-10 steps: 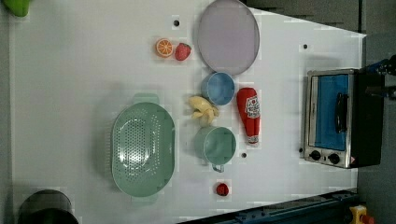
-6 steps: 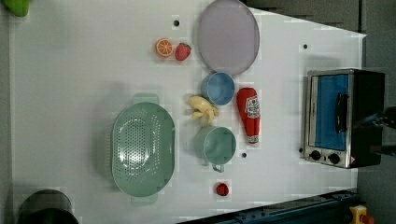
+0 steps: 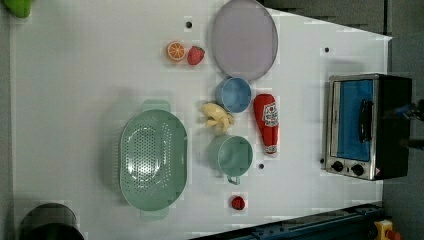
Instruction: Pick Ketchup from the table and place it in strainer.
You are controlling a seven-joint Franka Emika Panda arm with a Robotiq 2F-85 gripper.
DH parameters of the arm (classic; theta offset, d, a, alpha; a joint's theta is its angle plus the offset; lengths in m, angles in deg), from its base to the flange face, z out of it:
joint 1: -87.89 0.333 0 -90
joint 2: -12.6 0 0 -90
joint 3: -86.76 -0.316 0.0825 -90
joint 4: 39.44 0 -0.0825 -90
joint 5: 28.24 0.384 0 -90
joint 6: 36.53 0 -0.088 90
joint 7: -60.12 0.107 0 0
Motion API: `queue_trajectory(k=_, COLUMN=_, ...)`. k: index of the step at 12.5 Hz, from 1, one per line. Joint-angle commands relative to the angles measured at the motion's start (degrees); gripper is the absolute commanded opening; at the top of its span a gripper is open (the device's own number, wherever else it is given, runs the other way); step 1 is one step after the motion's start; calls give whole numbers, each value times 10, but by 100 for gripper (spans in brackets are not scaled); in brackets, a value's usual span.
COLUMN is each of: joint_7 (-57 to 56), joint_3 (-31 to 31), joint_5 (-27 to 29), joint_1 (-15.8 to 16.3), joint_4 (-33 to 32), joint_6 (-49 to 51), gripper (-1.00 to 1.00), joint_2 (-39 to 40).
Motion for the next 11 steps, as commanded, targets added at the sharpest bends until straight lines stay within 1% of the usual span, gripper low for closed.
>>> queue_trajectory(k=1, joint_7=-186, joint_3=-13, joint_5=6, joint_1=4, joint_4=-47, joint_6=-56, gripper=100, joint_2=56)
queue_trajectory(k=4, joint_7=-362, joint_3=-14, joint_5=6, joint_1=4, joint_4=-87, joint_6=-136, gripper=100, joint_2=98)
queue_trajectory(k=7, joint_7=-472, joint_3=-15, joint_5=5, joint_1=8, joint_4=-126, joint_6=-238, gripper=100, joint_2=144)
queue_trajectory(k=8, joint_7=-492, joint_3=-15, joint_5=5, joint_1=11, joint_4=-138, joint_6=-269, gripper=100, joint_2=159)
queue_trajectory(k=11, joint_7=-495, joint_3=-16, joint_5=3, joint_1=20, joint_4=-170, joint_6=-365, gripper=100, joint_2=204)
